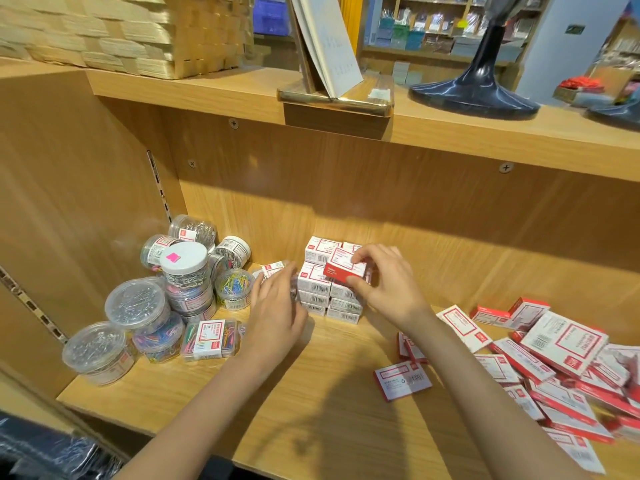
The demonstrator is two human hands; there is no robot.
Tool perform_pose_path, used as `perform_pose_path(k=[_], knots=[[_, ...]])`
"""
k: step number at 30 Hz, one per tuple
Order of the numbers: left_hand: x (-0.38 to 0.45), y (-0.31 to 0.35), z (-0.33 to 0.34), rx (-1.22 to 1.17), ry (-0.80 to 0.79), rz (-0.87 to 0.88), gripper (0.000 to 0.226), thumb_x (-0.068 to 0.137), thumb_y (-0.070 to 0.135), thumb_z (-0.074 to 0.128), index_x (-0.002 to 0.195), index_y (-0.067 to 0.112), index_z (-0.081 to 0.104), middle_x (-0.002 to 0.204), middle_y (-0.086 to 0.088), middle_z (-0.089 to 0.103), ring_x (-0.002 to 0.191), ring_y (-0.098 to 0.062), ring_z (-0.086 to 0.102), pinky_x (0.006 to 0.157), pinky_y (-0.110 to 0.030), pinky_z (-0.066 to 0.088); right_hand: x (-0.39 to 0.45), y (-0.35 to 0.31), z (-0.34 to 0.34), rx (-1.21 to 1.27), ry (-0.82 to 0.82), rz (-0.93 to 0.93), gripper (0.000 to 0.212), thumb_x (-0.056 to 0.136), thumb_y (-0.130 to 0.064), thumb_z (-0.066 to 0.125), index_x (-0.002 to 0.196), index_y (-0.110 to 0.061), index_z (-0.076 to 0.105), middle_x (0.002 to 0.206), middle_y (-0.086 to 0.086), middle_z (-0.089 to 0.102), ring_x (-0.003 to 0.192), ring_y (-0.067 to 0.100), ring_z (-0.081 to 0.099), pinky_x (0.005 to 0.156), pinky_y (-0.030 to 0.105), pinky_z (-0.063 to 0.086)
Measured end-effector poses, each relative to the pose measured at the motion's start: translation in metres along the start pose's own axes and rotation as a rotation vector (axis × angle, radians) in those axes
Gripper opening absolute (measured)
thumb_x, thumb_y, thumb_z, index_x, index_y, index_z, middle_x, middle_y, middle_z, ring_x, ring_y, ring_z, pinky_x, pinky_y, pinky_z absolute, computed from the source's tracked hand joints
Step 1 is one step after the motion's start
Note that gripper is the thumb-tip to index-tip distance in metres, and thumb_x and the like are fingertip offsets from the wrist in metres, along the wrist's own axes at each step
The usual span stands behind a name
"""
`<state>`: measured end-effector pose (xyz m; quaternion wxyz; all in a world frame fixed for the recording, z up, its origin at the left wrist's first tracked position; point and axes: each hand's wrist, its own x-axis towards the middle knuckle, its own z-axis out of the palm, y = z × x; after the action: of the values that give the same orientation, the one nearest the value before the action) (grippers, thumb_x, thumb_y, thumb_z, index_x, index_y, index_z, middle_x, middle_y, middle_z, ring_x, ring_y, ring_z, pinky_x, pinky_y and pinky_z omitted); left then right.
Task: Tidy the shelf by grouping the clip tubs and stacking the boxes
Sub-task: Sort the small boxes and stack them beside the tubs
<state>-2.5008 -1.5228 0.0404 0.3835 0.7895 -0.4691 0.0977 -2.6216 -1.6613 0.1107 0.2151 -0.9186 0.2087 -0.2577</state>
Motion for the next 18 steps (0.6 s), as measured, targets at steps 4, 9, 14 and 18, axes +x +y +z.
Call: perform_pose_path(k=[4,9,14,18], knots=[[-0.005,-0.001,-0.002,0.008,-0.009,-0.017,0.061,0.084,0.010,0.050,0.141,0.007,0.028,0.122,-0.006,0.052,0.119,-0.010,0.030,0.109,-0.018,-0.009,0.014,-0.012,0.022,-0.045,-0.012,-0.099,0.020,0.083,-0.017,0.066,0.100,-0.010,0.058,0.101,-0.002,0.055,0.094,0.009,0.033,0.077,0.014,0.026],[-0.006,-0.012,-0.009,0.022,0.012,-0.035,0.056,0.081,0.006,0.052,0.135,0.004,0.036,0.121,-0.009,0.053,0.117,-0.011,0.033,0.113,-0.029,0.006,0.013,-0.011,0.039,-0.230,-0.022,-0.093,0.025,0.086,-0.026,0.060,0.107,-0.014,0.054,0.124,0.000,0.043,0.113,0.016,0.033,0.096,0.034,0.032],[-0.023,-0.030,-0.028,0.082,-0.002,0.008,0.046,0.079,0.023,0.041,0.120,0.006,0.053,0.119,-0.009,0.056,0.112,-0.019,0.042,0.103,-0.033,0.022,0.013,-0.021,0.039,-0.191,0.161,-0.227,0.024,0.087,-0.029,0.049,0.098,-0.011,0.059,0.113,0.005,0.054,0.103,0.015,0.036,0.084,0.028,0.031],[-0.037,-0.043,-0.046,0.164,-0.044,0.046,0.039,0.080,0.028,0.041,0.107,0.011,0.063,0.118,-0.004,0.058,0.107,-0.017,0.043,0.094,-0.031,0.029,0.016,-0.039,0.064,-0.278,0.087,-0.448,0.018,0.083,-0.016,0.050,0.093,-0.007,0.062,0.099,0.007,0.062,0.096,0.019,0.044,0.082,0.029,0.031]])
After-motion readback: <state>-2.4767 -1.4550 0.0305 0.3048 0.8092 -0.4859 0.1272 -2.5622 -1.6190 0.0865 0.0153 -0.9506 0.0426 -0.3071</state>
